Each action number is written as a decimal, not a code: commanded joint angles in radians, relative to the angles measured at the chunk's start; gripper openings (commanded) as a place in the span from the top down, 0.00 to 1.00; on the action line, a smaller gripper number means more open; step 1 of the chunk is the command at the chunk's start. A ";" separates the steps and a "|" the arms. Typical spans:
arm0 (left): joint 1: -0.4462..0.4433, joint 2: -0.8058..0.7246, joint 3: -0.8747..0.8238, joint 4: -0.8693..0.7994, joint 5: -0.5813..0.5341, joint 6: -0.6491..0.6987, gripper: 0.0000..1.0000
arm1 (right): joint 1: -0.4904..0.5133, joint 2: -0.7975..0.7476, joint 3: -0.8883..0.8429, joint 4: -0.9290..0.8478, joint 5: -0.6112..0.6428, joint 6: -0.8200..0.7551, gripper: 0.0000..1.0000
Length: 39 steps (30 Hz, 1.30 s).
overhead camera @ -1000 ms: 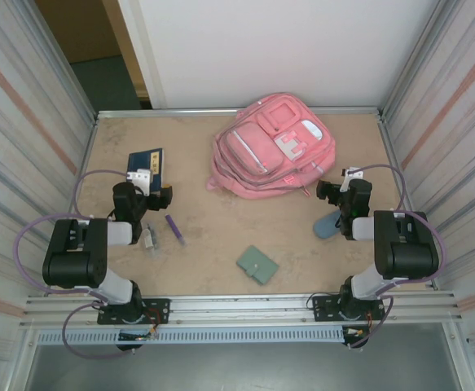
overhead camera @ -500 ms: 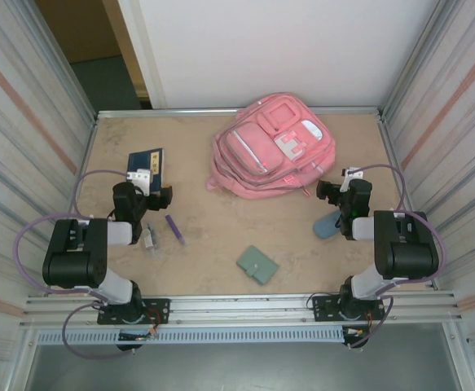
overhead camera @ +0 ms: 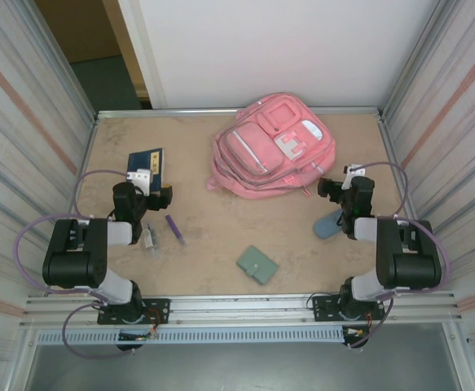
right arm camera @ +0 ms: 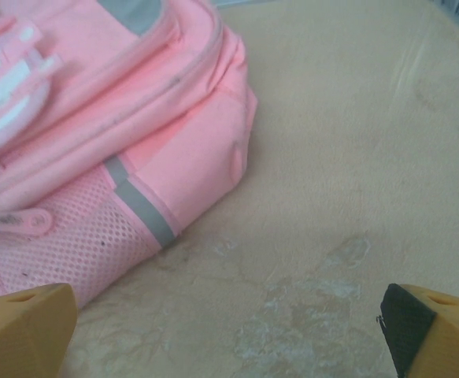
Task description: Pack books, pencil case, and school supplies into a backpack
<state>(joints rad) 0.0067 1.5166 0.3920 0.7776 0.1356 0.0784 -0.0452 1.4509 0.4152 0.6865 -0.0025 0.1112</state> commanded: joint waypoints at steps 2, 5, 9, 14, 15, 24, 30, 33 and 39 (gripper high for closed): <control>0.010 -0.041 0.017 -0.009 -0.020 -0.014 0.01 | 0.006 -0.174 0.071 -0.269 0.064 0.070 0.01; 0.000 -0.089 -0.026 0.028 -0.069 -0.021 0.01 | 0.003 -0.262 0.203 -0.625 0.133 0.187 0.01; -0.054 -0.213 -0.012 -0.095 -0.131 0.010 0.01 | -0.001 -0.374 0.308 -0.914 0.132 0.304 0.01; -0.189 -0.431 0.124 -0.470 -0.316 0.004 0.01 | 0.013 -0.528 0.332 -1.056 0.066 0.350 0.01; -0.215 -0.472 0.131 -0.492 -0.317 0.010 0.01 | 0.022 -0.549 0.329 -1.065 0.053 0.353 0.00; -0.442 -0.652 0.292 -0.850 -0.536 -0.156 0.01 | 0.208 -0.532 0.295 -1.019 -0.034 0.316 0.08; -0.441 -0.680 0.327 -0.952 -0.470 -0.396 0.01 | 0.261 -0.323 0.339 -1.004 -0.091 0.250 0.15; -0.433 -0.675 0.278 -0.843 -0.344 -0.486 0.01 | 0.257 -0.246 0.355 -0.993 -0.146 0.236 0.19; -0.433 -0.541 0.366 -0.882 -0.197 -0.560 0.04 | 0.229 -0.177 0.356 -0.978 -0.190 0.216 0.22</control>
<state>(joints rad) -0.4305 0.9131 0.6895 -0.0814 -0.1562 -0.3958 0.2031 1.2633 0.7425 -0.3115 -0.1539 0.3550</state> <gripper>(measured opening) 0.969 0.786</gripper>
